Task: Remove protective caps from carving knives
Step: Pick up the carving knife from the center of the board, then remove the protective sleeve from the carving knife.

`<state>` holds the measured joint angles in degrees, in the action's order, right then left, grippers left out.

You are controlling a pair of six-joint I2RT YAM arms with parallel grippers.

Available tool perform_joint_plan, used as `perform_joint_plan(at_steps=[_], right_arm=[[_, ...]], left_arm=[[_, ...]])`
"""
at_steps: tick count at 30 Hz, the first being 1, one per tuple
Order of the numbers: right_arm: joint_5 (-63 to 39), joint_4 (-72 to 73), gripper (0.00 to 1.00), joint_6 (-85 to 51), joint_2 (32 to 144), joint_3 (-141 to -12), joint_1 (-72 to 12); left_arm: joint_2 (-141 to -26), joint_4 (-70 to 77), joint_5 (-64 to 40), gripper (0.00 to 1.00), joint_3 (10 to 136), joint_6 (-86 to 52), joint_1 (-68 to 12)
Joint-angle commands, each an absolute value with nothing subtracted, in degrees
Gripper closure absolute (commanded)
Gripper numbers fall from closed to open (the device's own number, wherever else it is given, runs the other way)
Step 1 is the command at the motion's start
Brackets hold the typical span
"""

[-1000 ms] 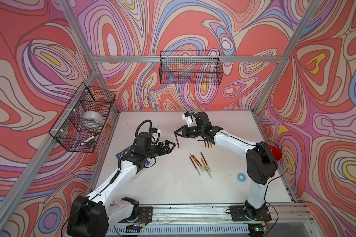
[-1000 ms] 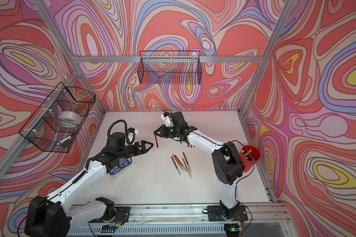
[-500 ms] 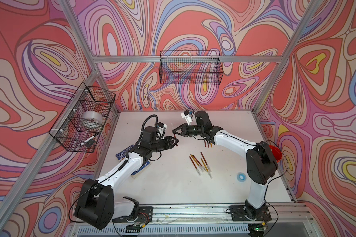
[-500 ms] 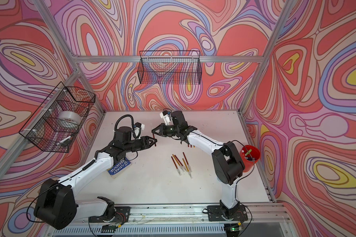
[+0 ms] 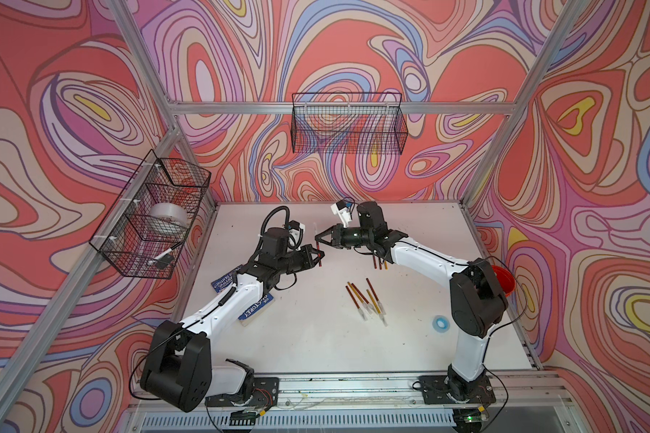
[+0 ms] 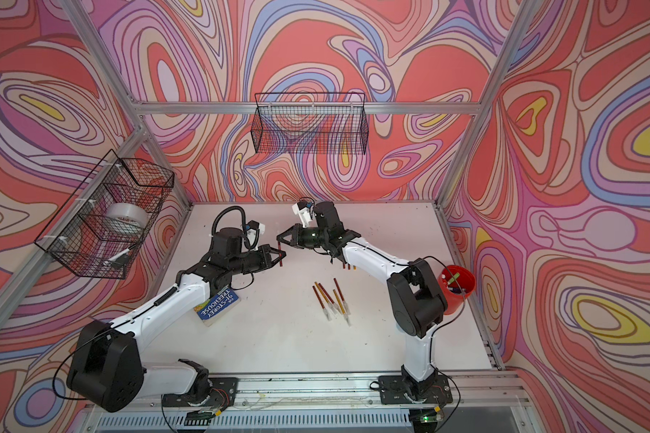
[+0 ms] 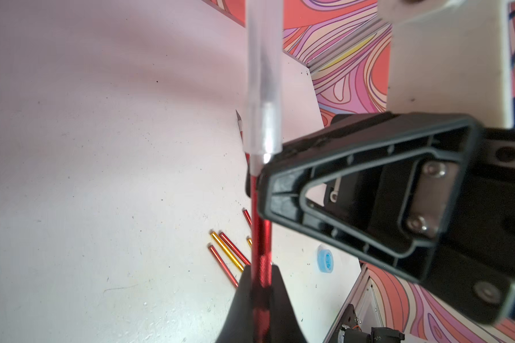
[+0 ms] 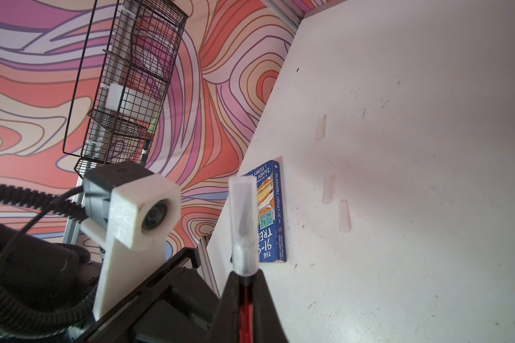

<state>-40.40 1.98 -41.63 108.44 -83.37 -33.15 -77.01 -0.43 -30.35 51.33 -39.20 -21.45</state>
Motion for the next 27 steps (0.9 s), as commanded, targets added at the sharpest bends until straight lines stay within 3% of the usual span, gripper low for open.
perform_joint_plan(at_steps=[1, 5, 18, 24, 27], right_arm=[[-41.19, 1.62, 0.78, -41.52, 108.89, -83.41, -33.31], [-40.17, -2.68, 0.66, -38.83, 109.68, -86.84, -33.31], [-36.78, -12.06, 0.66, -33.23, 111.88, -97.03, -32.7], [-35.97, -14.2, 0.74, -32.09, 113.02, -99.81, -32.7], [-35.94, -14.89, 0.84, -31.83, 113.68, -100.62, -32.74]], left_arm=[[-76.17, 0.94, -31.04, 1.0, 51.95, -39.09, -22.02], [-74.81, 0.84, -30.85, 1.0, 51.16, -39.26, -21.98], [-72.42, -1.14, -30.31, 1.0, 50.46, -38.46, -22.02], [-72.34, -1.14, -30.5, 1.0, 50.45, -38.44, -22.05], [-72.25, -1.14, -30.54, 1.0, 50.36, -38.45, -21.98]])
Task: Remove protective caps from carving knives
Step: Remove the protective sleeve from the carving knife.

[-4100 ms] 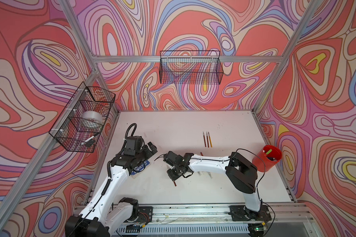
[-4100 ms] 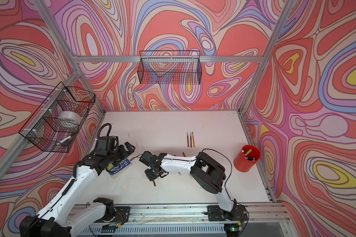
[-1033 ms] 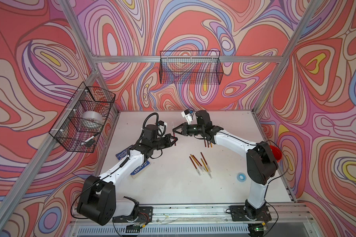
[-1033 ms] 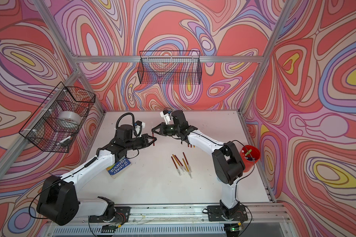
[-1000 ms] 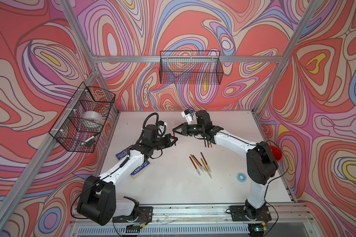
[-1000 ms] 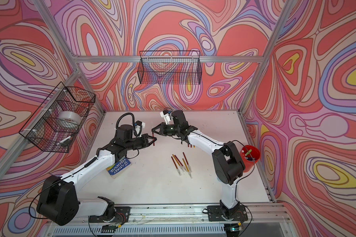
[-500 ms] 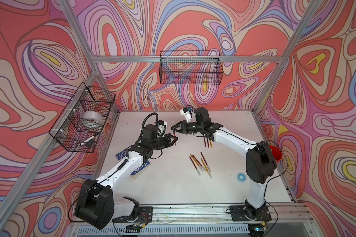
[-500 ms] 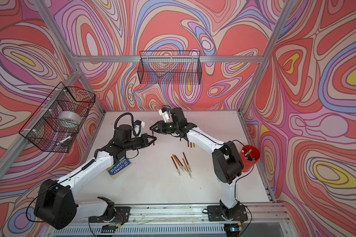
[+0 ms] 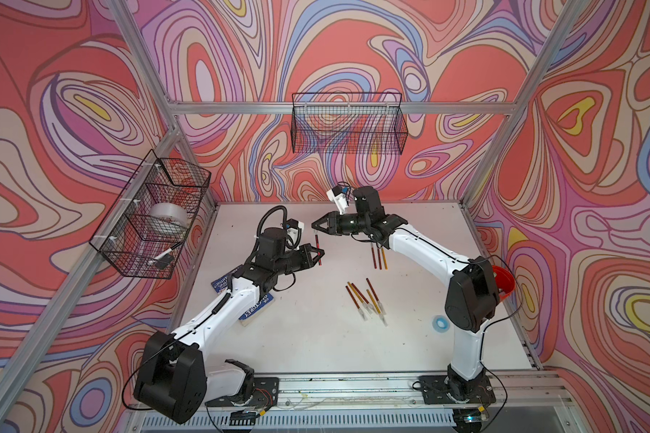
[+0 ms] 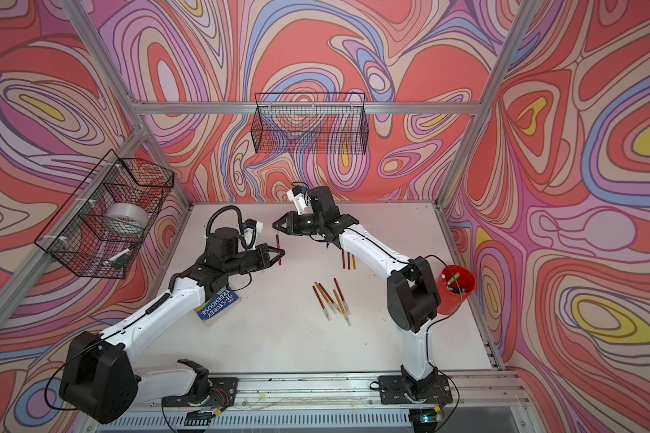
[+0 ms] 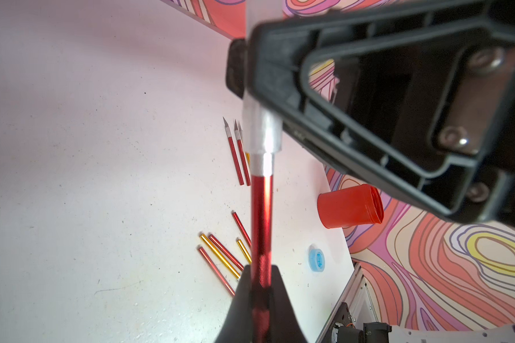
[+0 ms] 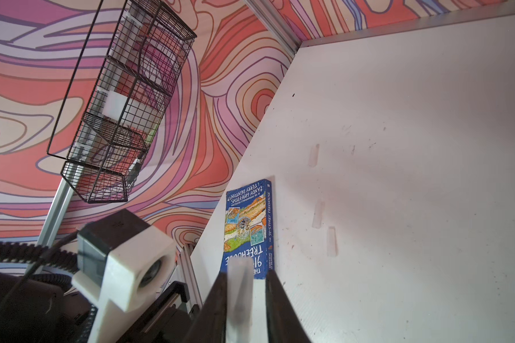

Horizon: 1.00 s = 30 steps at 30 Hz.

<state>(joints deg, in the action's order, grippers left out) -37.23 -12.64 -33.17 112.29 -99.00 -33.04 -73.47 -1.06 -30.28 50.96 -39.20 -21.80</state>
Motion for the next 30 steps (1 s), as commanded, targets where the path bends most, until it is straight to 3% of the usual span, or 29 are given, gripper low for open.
perform_joint_plan(at_steps=[1, 6, 23, 30], right_arm=[[-35.85, -15.16, 0.88, -31.74, 113.86, -100.94, -32.74], [-34.93, -16.56, 1.0, -30.97, 114.6, -103.04, -32.52], [-29.33, -24.67, 1.0, -28.77, 121.26, -122.69, -26.73], [-19.37, -26.79, 1.0, -24.7, 116.52, -114.51, -25.33]], left_arm=[[-72.25, -1.11, -30.54, 1.0, 50.36, -38.51, -22.02], [-72.29, -1.14, -30.74, 1.0, 49.69, -38.63, -22.05], [-77.48, 3.92, -31.1, 1.0, 44.96, -41.81, -25.05], [-78.78, 1.59, -27.98, 1.0, 45.63, -41.44, -25.12]])
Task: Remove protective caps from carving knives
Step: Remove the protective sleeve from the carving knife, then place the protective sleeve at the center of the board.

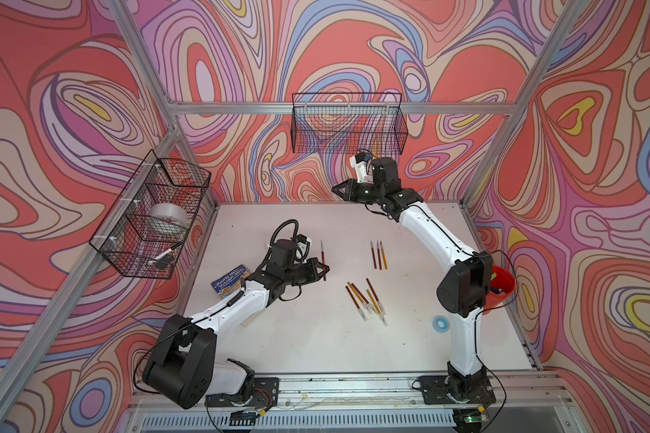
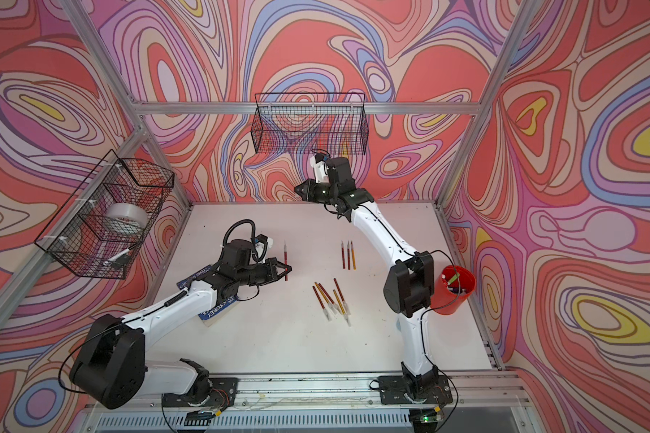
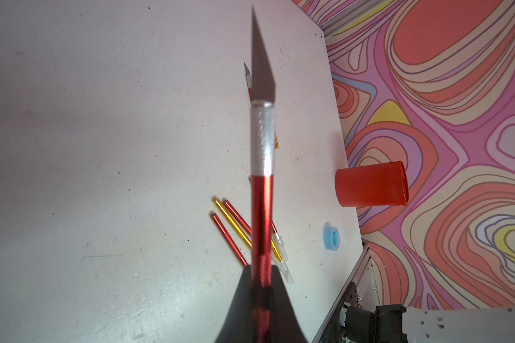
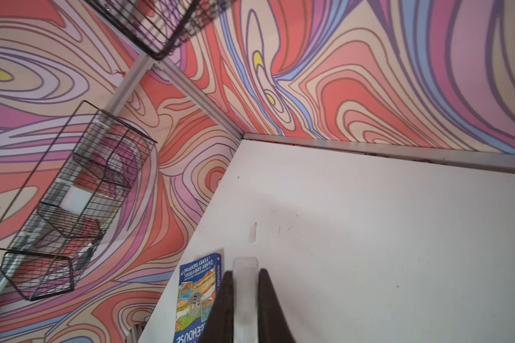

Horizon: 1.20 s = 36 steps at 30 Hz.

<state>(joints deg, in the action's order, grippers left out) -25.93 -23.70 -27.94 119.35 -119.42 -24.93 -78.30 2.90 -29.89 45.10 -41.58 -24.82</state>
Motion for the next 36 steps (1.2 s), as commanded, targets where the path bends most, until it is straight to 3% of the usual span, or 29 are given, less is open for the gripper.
perform_joint_plan(at_steps=[1, 9, 15, 28, 36], right_arm=[[-17.53, -27.1, 1.0, -24.07, 115.45, -112.16, -25.34], [-7.78, -28.45, 1.0, -21.31, 110.93, -94.23, -25.4], [-9.45, -28.18, 1.0, -21.64, 113.61, -89.87, -25.78], [-12.17, -31.66, 1.0, -21.8, 128.59, -105.34, -39.32], [-13.23, -34.46, 1.0, -22.8, 137.97, -116.61, -43.1]], left_arm=[[-78.9, 0.6, -27.08, 1.0, 46.12, -41.21, -25.08], [-81.84, -5.28, -22.56, 1.0, 49.88, -40.38, -24.42], [-81.94, -5.92, -22.41, 1.0, 50.01, -41.19, -22.7], [-72.96, -14.75, -18.07, 1.0, 48.54, -40.37, -14.51], [-67.08, -20.05, -15.95, 1.0, 47.42, -39.49, -12.84]])
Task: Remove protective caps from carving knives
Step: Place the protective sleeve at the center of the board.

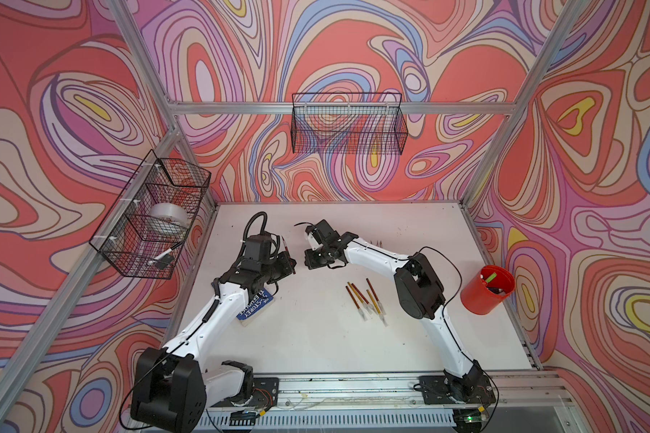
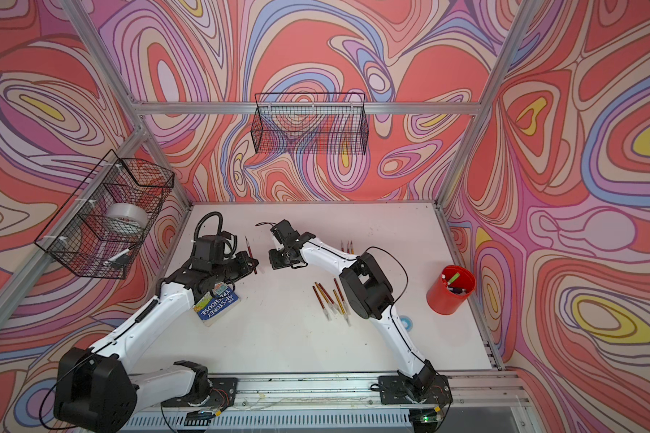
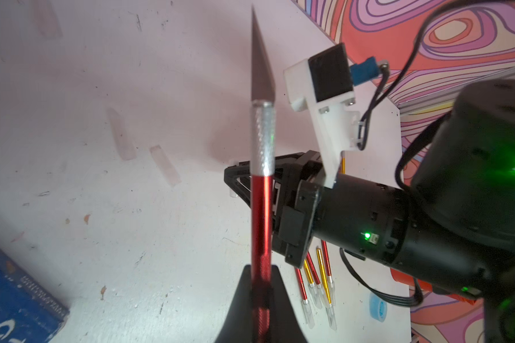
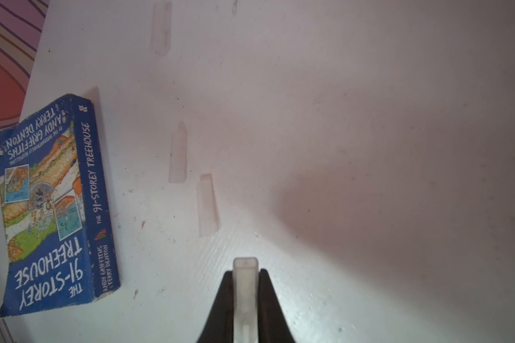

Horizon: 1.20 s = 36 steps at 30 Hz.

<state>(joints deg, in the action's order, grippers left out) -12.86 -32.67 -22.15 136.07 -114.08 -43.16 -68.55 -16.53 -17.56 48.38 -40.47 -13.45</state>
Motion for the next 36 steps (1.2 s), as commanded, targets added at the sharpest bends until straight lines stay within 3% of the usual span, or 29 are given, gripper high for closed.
perform_joint_plan(at_steps=[1, 16, 22, 36], right_arm=[[-13.5, -34.54, 1.0, -22.87, 138.67, -117.31, -43.27], [-13.93, -35.94, 0.73, -23.73, 143.81, -121.73, -45.17], [-13.91, -36.29, 0.7, -23.28, 142.51, -121.18, -45.08], [-13.61, -28.46, 0.68, -23.78, 118.03, -104.27, -42.86]], left_arm=[[-66.69, -20.21, -16.0, 1.0, 47.29, -39.46, -12.75], [-67.52, -19.06, -17.58, 1.0, 46.54, -39.96, -12.38], [-67.7, -18.67, -18.08, 1.0, 46.25, -39.99, -12.39], [-66.34, -16.84, -23.37, 1.0, 47.59, -37.32, -12.39]])
